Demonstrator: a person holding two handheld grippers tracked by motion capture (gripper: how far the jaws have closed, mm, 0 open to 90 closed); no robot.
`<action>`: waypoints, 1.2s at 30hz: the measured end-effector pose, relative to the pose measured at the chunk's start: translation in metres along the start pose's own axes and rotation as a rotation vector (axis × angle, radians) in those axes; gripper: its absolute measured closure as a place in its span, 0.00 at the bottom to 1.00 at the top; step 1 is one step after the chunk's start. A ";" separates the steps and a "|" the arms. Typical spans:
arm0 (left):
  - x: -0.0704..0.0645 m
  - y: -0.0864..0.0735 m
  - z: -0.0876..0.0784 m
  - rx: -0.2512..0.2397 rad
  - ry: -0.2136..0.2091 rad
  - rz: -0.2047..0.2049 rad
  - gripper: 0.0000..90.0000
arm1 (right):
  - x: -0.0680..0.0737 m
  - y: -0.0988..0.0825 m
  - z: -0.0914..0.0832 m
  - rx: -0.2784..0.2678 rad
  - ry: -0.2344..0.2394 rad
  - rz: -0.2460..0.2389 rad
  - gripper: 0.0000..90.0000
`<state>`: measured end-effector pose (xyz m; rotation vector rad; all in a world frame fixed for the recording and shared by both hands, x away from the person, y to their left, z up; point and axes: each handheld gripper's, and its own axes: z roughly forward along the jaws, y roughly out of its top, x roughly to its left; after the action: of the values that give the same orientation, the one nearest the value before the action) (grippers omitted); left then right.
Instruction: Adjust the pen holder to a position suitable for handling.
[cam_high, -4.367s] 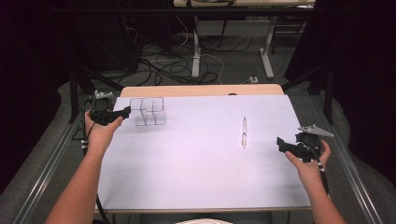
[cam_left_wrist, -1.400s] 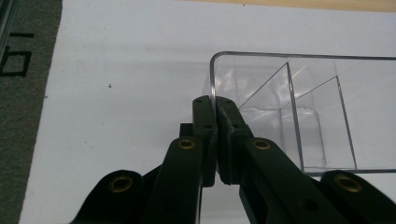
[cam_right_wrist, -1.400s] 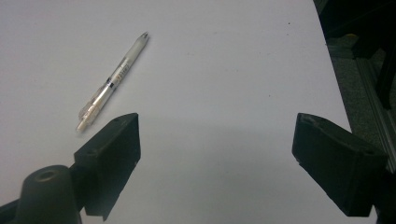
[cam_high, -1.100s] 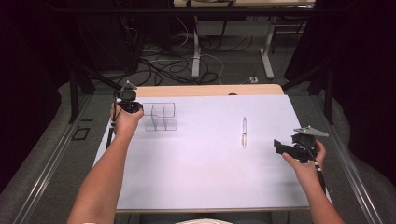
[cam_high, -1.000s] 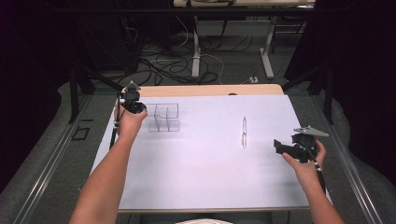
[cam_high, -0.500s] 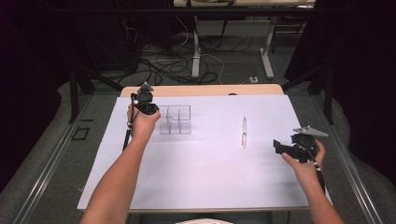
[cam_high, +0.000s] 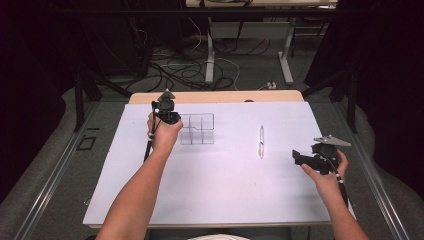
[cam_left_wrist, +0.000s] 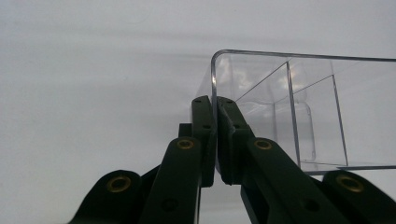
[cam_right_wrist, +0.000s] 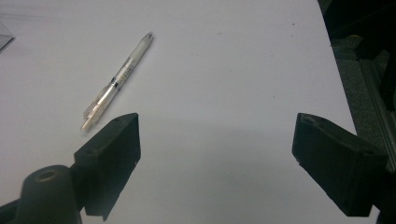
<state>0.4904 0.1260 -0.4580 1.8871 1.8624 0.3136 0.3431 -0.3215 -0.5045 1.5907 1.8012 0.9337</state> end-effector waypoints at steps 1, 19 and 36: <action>-0.002 0.000 0.000 0.001 0.004 -0.002 0.98 | 0.000 0.000 0.000 0.000 -0.002 0.000 0.17; 0.005 0.000 -0.001 -0.002 -0.066 -0.019 0.94 | -0.001 0.000 0.000 0.001 -0.003 -0.004 0.17; 0.028 -0.004 -0.014 -0.117 -0.226 0.050 0.74 | 0.004 0.006 0.000 0.005 0.000 -0.002 0.18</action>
<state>0.4820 0.1553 -0.4521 1.8110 1.6163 0.2105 0.3459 -0.3174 -0.5000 1.5914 1.8062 0.9291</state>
